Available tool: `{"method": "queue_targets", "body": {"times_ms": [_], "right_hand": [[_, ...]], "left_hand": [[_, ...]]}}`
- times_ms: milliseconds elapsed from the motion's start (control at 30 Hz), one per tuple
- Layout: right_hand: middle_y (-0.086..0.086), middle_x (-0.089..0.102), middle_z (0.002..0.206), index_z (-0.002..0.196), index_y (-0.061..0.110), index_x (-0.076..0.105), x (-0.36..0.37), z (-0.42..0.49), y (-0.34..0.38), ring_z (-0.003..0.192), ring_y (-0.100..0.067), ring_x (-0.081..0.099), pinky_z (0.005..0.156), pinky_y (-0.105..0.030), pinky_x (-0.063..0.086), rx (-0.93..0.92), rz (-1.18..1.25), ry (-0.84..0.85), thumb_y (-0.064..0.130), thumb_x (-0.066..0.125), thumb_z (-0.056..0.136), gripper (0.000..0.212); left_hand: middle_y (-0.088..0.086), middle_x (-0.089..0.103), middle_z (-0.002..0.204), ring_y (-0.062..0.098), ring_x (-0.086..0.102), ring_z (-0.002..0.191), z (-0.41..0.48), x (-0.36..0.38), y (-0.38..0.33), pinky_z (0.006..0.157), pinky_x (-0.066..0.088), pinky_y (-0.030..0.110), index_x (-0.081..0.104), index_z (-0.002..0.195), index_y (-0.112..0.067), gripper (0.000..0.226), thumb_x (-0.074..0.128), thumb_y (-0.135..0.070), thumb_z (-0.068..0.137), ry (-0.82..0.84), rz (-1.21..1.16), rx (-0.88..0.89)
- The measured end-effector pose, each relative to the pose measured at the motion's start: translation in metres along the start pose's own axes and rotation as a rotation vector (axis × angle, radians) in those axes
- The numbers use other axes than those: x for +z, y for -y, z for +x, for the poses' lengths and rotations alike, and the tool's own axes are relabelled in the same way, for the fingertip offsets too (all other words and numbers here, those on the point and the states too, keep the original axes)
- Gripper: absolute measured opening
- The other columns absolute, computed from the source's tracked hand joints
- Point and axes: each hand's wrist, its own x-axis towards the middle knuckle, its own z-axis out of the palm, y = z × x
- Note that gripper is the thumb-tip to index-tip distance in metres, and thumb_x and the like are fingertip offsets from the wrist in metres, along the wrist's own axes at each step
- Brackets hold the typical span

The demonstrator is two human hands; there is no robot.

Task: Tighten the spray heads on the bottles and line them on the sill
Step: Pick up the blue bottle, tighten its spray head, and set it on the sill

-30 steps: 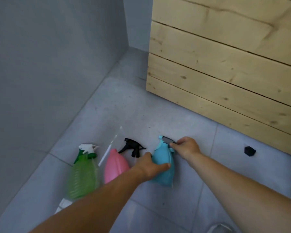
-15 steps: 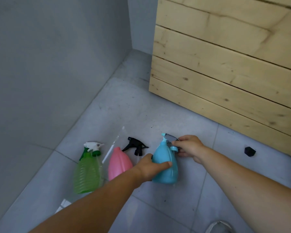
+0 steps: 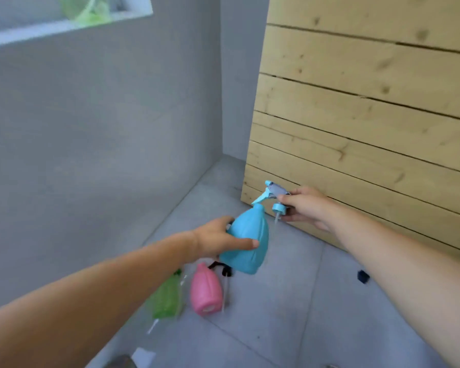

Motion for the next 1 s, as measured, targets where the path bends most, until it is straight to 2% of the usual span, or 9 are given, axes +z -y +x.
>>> {"method": "queue_targets", "body": {"times_ms": [67,200,333,433,600,700,800,900,1000], "right_hand": [[-0.019,0.068,0.099,0.097,0.004,0.062,-0.003,-0.023,0.032,0.088,-0.032,0.070,0.080,-0.040,0.060,-0.086,-0.007,-0.041,0.012,0.059,0.094,0.010],[-0.018,0.070,0.107,0.112,0.006,0.061,-0.008,-0.074,0.077,0.093,-0.033,0.074,0.080,-0.041,0.061,-0.288,0.122,-0.184,0.017,0.058,0.095,0.021],[-0.014,0.073,0.104,0.104,0.014,0.064,-0.007,-0.125,0.108,0.093,-0.028,0.075,0.081,-0.037,0.061,-0.495,0.286,-0.240,0.016,0.056,0.096,0.012],[-0.015,0.074,0.107,0.102,0.014,0.066,-0.003,-0.147,0.119,0.094,-0.029,0.075,0.083,-0.038,0.060,-0.575,0.388,-0.259,0.016,0.054,0.097,0.013],[-0.018,0.073,0.109,0.101,0.017,0.066,0.006,-0.158,0.117,0.098,-0.034,0.073,0.081,-0.035,0.060,-0.594,0.440,-0.266,0.015,0.053,0.098,0.014],[-0.021,0.071,0.112,0.101,0.016,0.065,0.009,-0.156,0.112,0.100,-0.036,0.072,0.085,-0.039,0.060,-0.573,0.442,-0.234,0.014,0.053,0.098,0.013],[-0.023,0.071,0.111,0.107,0.007,0.063,0.013,-0.153,0.106,0.100,-0.038,0.072,0.090,-0.045,0.058,-0.496,0.443,-0.123,0.011,0.054,0.097,0.014],[-0.019,0.074,0.103,0.119,-0.003,0.058,0.022,-0.153,0.096,0.093,-0.034,0.074,0.088,-0.045,0.058,-0.425,0.381,0.010,0.007,0.055,0.096,0.025],[-0.019,0.074,0.104,0.121,0.001,0.058,0.026,-0.154,0.089,0.100,-0.035,0.072,0.087,-0.043,0.058,-0.418,0.340,0.091,0.009,0.053,0.097,0.026]], "left_hand": [[0.000,0.069,0.114,0.016,0.072,0.095,-0.026,-0.014,-0.010,0.080,0.064,0.034,0.053,0.130,-0.023,0.054,0.081,-0.034,0.086,-0.005,0.040,0.035],[0.000,0.067,0.122,0.017,0.072,0.101,-0.075,-0.032,-0.012,0.071,0.062,0.029,0.047,0.139,-0.028,0.070,0.085,-0.037,0.080,-0.032,0.082,0.099],[0.001,0.070,0.121,0.021,0.074,0.107,-0.104,-0.043,-0.005,0.081,0.062,0.037,0.049,0.135,-0.031,0.087,0.089,-0.050,0.060,-0.065,0.057,0.153],[0.001,0.071,0.120,0.020,0.074,0.107,-0.114,-0.044,-0.004,0.093,0.061,0.042,0.050,0.134,-0.030,0.084,0.090,-0.046,0.061,-0.084,0.027,0.191],[0.002,0.071,0.122,0.021,0.073,0.110,-0.121,-0.039,-0.006,0.100,0.058,0.047,0.050,0.135,-0.029,0.084,0.090,-0.042,0.063,-0.085,0.018,0.225],[0.002,0.069,0.126,0.021,0.072,0.111,-0.121,-0.035,-0.008,0.100,0.058,0.047,0.050,0.136,-0.032,0.083,0.091,-0.040,0.064,-0.066,0.007,0.252],[0.003,0.068,0.128,0.021,0.072,0.112,-0.121,-0.031,-0.016,0.100,0.059,0.044,0.053,0.134,-0.035,0.078,0.090,-0.038,0.066,-0.041,-0.026,0.278],[0.002,0.069,0.127,0.019,0.072,0.112,-0.122,-0.026,-0.025,0.098,0.059,0.040,0.054,0.135,-0.035,0.075,0.088,-0.036,0.068,-0.037,-0.069,0.323],[0.001,0.070,0.127,0.018,0.071,0.113,-0.125,-0.022,-0.030,0.093,0.060,0.036,0.053,0.137,-0.033,0.077,0.086,-0.039,0.067,-0.025,-0.120,0.364]]}}
